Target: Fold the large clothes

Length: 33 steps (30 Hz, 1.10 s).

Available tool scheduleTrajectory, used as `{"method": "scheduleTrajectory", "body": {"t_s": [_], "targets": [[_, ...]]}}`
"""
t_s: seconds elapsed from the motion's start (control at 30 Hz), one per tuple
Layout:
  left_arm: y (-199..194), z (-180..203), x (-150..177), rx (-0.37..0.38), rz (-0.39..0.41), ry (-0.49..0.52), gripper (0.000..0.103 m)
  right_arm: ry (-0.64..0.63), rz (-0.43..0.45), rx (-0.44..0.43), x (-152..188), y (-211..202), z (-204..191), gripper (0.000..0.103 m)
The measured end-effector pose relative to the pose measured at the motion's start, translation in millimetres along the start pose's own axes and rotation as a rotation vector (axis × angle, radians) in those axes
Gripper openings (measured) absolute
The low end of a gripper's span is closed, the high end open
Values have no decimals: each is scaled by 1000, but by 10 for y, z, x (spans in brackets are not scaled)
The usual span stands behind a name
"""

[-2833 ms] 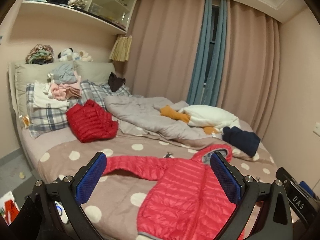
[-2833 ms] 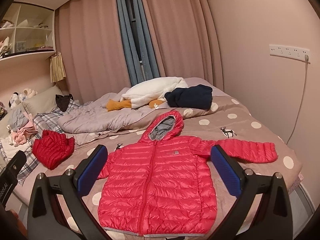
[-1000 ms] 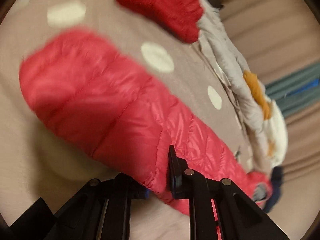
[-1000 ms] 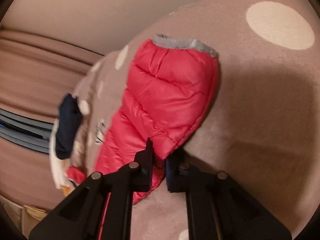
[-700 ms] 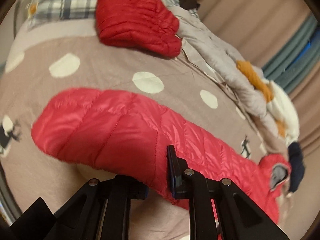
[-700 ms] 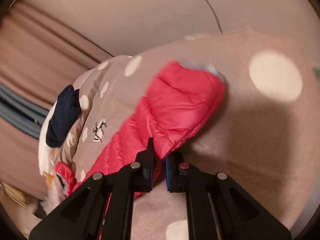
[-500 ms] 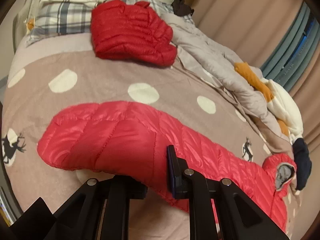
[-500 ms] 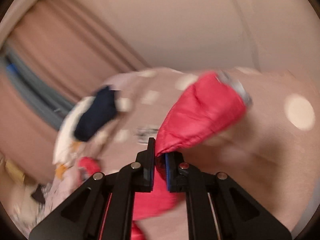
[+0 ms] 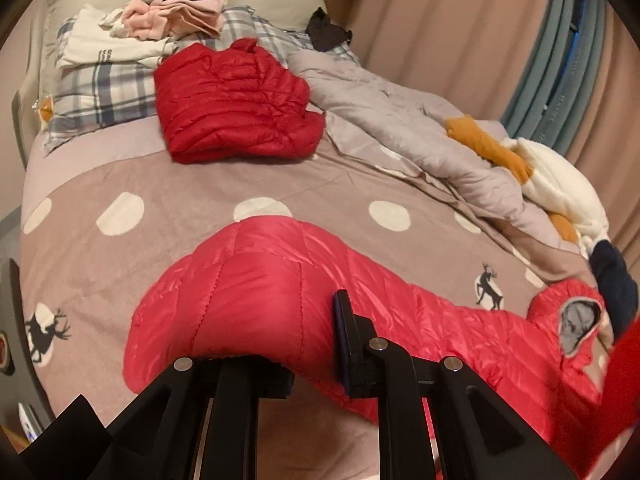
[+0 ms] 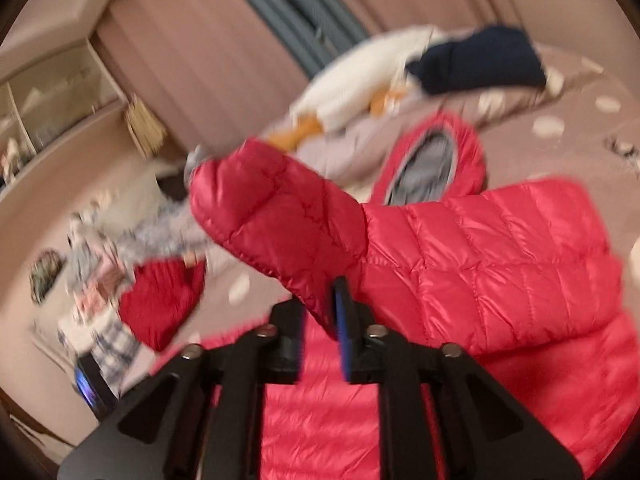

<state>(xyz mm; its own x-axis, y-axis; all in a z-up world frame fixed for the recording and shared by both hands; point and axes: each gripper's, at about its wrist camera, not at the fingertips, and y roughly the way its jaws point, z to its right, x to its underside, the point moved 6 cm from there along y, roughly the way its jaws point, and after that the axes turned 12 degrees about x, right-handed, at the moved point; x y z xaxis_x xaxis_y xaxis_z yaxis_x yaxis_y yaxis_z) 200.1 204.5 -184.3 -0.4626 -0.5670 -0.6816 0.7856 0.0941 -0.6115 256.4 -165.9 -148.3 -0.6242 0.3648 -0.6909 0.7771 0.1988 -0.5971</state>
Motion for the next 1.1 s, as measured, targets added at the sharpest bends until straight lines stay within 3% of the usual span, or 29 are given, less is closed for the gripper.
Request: {"method": "scheduleTrajectory", "body": {"t_s": [0.1,0.17,0.23,0.33,0.43,0.5,0.57,0.8,0.9,1.1], "targets": [[-1,-43,5,14,-7,-9,16,-39,-8,30,84,-10,-22,55],[-4,-48,14,26,-12,-13,16,-78,60,94,44,-204,35,88],[-7,-34,16,30,-7,2,16,-120,157,183,-102,-314,181,97],[20,-17,35,9,-7,19,16,-115,150,435,-235,-135,677,96],[56,54,46,-19,3,65,16,-92,-3,559,-89,309,1225,75],[68,113,51,-31,7,89,16,-79,-86,555,204,524,1447,73],[75,151,49,-43,10,102,16,-115,-12,551,385,535,1499,74],[57,366,64,-51,38,163,16,-142,-29,584,399,579,1456,75],[23,503,73,-11,17,207,16,-101,-21,557,337,332,1473,72],[-157,853,15,-41,90,292,16,40,167,495,17,-498,1511,73]]}}
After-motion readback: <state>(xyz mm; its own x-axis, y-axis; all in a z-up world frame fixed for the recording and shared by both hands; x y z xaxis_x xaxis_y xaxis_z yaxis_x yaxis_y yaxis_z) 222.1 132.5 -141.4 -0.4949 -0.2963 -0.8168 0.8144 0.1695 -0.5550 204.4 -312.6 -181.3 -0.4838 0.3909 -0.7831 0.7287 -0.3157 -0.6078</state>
